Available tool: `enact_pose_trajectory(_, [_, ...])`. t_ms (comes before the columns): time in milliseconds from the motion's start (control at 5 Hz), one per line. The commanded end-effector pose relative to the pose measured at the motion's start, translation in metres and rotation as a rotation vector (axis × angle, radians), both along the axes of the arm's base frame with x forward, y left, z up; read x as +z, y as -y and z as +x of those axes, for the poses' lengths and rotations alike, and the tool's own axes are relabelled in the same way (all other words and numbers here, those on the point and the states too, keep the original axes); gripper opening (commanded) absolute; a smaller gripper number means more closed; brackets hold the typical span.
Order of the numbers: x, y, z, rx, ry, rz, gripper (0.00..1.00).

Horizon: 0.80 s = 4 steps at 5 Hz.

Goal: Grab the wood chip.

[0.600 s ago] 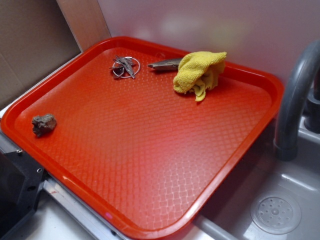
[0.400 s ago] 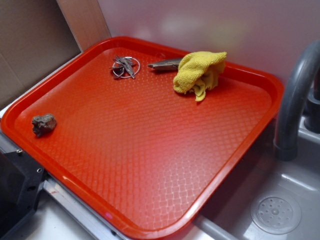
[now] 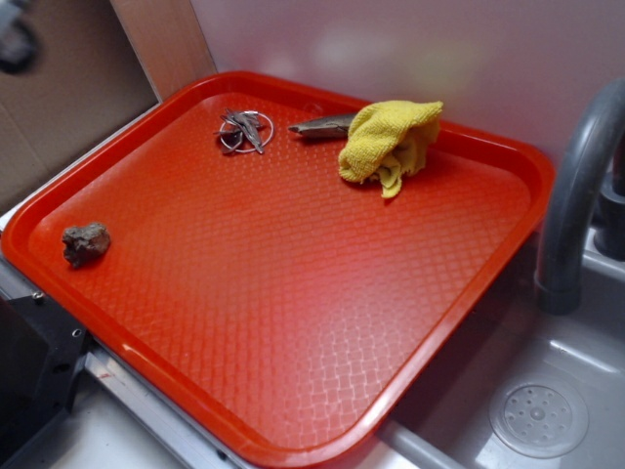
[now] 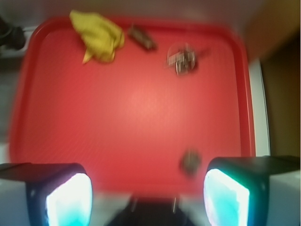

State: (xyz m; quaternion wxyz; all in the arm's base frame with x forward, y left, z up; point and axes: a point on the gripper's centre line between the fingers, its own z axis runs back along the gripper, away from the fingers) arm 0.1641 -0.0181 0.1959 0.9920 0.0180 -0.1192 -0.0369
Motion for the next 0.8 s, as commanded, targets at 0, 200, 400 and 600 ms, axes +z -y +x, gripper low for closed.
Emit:
enact_pose_trajectory(0, [-0.066,-0.018,0.106,-0.251,0.16,0.005,1.0])
enact_pose_trajectory(200, [-0.095,-0.029,0.13,-0.287,0.131,0.023,1.0])
enact_pose_trajectory(400, [-0.117,-0.031,0.14,-0.304,0.124,0.054,1.0])
enact_pose_trajectory(600, [-0.126,-0.024,0.147,-0.346,0.146,0.054,1.0])
